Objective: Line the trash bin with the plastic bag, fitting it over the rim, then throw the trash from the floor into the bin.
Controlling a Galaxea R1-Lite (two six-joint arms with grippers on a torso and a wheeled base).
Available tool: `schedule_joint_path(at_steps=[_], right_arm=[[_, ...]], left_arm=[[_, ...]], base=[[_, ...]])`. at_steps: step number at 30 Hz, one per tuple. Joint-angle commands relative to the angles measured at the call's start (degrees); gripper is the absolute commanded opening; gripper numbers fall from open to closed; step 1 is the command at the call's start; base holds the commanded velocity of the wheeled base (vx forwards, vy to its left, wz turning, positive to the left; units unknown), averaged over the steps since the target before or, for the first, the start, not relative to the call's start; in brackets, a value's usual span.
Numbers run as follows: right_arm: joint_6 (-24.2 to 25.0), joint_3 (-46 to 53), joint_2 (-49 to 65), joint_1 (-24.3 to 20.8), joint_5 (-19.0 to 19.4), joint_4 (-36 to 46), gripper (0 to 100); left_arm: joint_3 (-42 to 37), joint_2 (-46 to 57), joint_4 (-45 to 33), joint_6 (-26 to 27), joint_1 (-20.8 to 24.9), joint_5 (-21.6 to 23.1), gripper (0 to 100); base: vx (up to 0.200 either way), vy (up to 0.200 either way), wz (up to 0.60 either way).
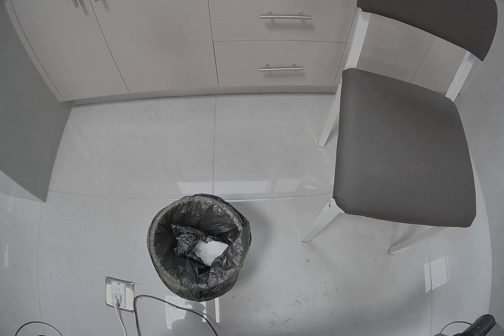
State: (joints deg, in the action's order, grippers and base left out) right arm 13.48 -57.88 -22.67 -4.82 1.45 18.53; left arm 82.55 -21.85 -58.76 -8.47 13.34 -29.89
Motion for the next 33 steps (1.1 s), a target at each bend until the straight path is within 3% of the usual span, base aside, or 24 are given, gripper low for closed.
schedule_joint_path(at_steps=[1,8,18,22,23,28,31,33], right_arm=[[-3.7,-2.9,15.4,10.3,0.1,8.0,100],[-3.6,-1.4,16.9,10.8,-0.7,12.3,100],[-4.4,9.5,17.0,10.5,0.3,13.4,100],[-6.5,17.5,18.7,5.9,1.9,6.5,100],[-7.5,19.6,21.1,3.1,1.8,4.5,100],[-8.3,23.2,22.7,4.6,2.2,4.1,100],[-9.4,27.3,22.7,4.6,2.2,1.6,100],[-9.6,32.2,22.7,4.6,2.2,-3.2,100]], left_arm=[[-11.2,16.3,6.6,-1.3,-7.4,-0.3,0],[-20.4,18.4,7.3,-0.9,-16.1,2.5,0],[-28.1,18.3,7.3,-2.8,-15.6,2.2,0],[-36.6,21.8,9.5,-1.3,-13.4,2.6,0],[-41.1,21.8,12.4,-1.4,-13.3,1.6,0],[-49.5,21.8,18.4,-2.9,-13.3,2.4,0],[-56.3,21.8,24.8,0.7,-13.4,3.5,0],[-62.3,21.8,33.0,4.5,-13.3,3.6,0]], base=[[0.000,0.000,0.00],[0.000,0.000,0.00],[0.000,0.000,0.00],[0.000,0.000,0.00],[0.000,0.000,0.00],[0.000,0.000,0.00],[0.000,0.000,0.00],[0.000,0.000,0.00]])
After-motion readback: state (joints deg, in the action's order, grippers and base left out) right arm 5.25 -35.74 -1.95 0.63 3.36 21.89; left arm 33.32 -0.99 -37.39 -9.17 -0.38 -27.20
